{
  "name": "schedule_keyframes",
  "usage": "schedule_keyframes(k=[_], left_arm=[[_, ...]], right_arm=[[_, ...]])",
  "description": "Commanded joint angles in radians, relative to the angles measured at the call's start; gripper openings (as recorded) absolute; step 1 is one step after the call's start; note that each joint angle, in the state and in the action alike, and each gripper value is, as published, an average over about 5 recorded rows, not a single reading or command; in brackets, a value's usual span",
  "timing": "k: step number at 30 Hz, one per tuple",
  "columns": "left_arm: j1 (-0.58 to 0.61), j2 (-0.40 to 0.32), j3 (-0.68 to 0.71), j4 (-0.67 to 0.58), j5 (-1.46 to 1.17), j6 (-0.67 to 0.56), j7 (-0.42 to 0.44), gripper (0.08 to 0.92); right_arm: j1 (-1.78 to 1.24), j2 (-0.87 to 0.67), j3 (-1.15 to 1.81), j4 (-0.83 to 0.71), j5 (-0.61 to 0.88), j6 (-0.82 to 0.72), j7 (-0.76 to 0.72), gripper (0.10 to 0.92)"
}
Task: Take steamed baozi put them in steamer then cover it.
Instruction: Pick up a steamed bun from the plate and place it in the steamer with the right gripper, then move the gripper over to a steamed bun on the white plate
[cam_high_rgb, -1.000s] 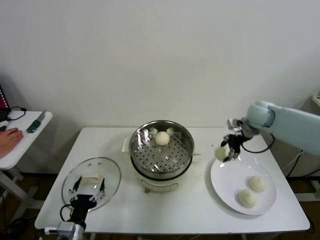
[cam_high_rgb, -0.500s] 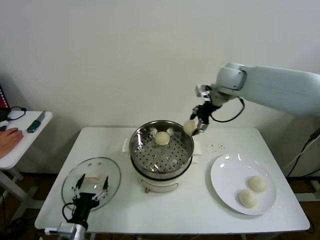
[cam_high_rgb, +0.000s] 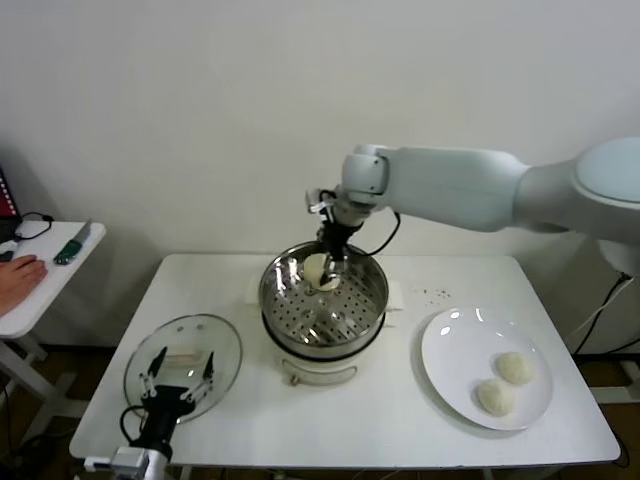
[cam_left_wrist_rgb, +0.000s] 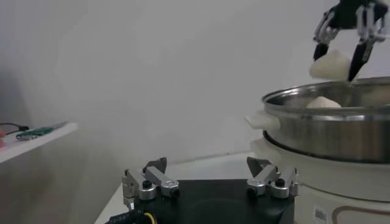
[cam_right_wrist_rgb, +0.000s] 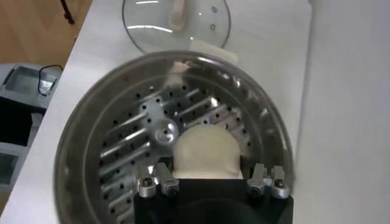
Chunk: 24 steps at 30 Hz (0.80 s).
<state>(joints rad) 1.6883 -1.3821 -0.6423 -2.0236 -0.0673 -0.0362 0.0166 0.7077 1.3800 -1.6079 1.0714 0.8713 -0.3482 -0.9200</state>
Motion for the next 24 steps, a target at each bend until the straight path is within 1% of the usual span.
schedule_keyframes(k=[1,9,16,20,24], left_arm=[[-0.003,-0.003,0.001,0.005,0.000,0.002,-0.001,0.823],[-0.017,-0.006,0.002,0.015,0.004,0.005,-0.004,0.823],[-0.019,-0.003,-0.003,0.023,0.001,0.004,-0.006,0.823],[-0.021,-0.003,-0.002,0.025,0.000,0.006,-0.007,0.823],[-0.024,-0.002,0.002,0.024,-0.008,0.012,-0.012,0.823]], right_arm=[[-0.091,0.102,0.003,-0.070,-0.004,-0.004,0.011,0.696],[-0.124,0.116,-0.007,-0.086,-0.021,0.001,0.006,0.702],[-0.128,0.110,-0.008,-0.087,-0.046,0.001,-0.004,0.812],[-0.096,0.090,-0.005,-0.069,-0.048,0.002,-0.015,0.822],[-0.023,0.035,-0.005,-0.013,-0.046,0.014,-0.038,0.823]])
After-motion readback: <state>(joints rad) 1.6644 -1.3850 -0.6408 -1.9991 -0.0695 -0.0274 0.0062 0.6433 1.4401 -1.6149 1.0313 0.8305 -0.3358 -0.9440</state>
